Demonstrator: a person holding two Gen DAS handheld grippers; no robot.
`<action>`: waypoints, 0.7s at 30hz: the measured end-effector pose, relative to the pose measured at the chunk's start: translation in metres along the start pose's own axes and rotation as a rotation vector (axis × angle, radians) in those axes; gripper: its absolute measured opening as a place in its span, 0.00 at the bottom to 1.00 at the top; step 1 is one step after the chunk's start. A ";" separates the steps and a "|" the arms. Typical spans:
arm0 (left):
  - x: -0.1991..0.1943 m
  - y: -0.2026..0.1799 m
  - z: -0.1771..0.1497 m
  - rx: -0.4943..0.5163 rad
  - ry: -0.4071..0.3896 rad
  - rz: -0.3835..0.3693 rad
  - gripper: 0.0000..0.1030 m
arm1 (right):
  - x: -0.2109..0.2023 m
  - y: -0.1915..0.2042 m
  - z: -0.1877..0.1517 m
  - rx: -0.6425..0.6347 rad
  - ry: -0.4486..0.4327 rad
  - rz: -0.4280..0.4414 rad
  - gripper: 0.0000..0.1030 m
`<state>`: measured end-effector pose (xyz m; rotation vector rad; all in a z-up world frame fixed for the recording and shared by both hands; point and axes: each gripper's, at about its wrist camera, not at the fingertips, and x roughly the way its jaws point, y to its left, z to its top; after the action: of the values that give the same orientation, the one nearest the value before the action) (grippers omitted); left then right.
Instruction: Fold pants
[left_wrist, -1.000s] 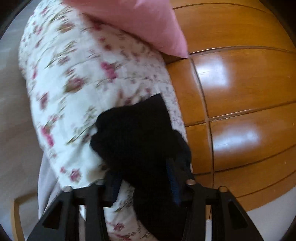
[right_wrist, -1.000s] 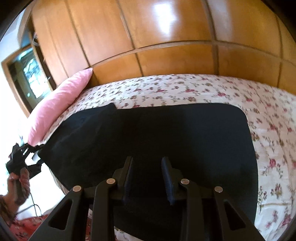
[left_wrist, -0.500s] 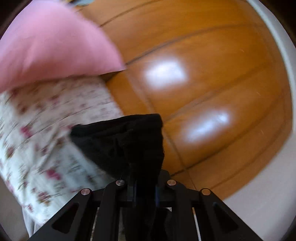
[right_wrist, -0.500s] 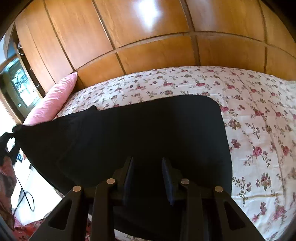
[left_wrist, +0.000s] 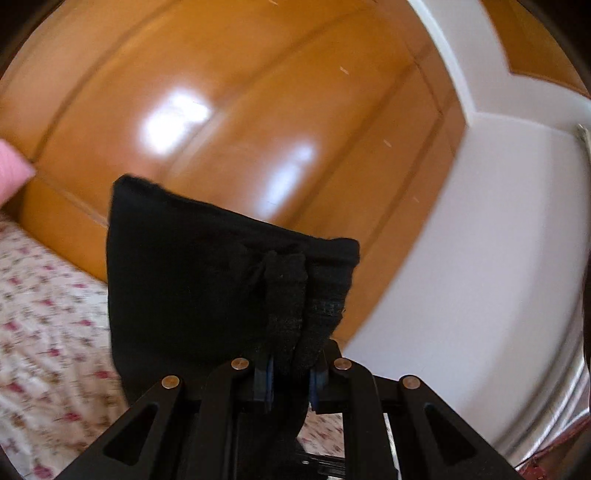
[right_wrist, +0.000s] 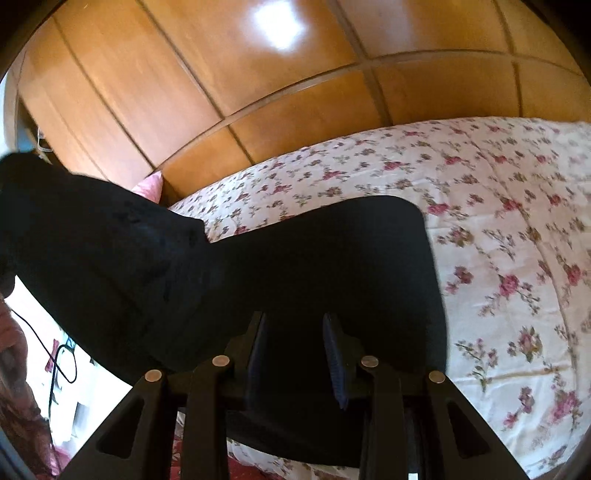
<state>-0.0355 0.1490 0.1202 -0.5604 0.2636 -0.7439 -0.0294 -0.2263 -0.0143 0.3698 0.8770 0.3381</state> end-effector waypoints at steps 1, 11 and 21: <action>0.010 -0.008 -0.003 0.013 0.021 -0.024 0.12 | -0.002 -0.003 0.000 0.006 0.001 -0.007 0.31; 0.086 -0.050 -0.062 0.107 0.266 -0.095 0.12 | -0.027 -0.029 0.007 0.056 -0.045 -0.057 0.31; 0.156 -0.063 -0.171 0.259 0.625 -0.053 0.13 | -0.059 -0.071 0.020 0.177 -0.134 -0.115 0.31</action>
<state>-0.0314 -0.0649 0.0102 -0.0748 0.7205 -0.9770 -0.0393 -0.3181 0.0061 0.4976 0.7949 0.1283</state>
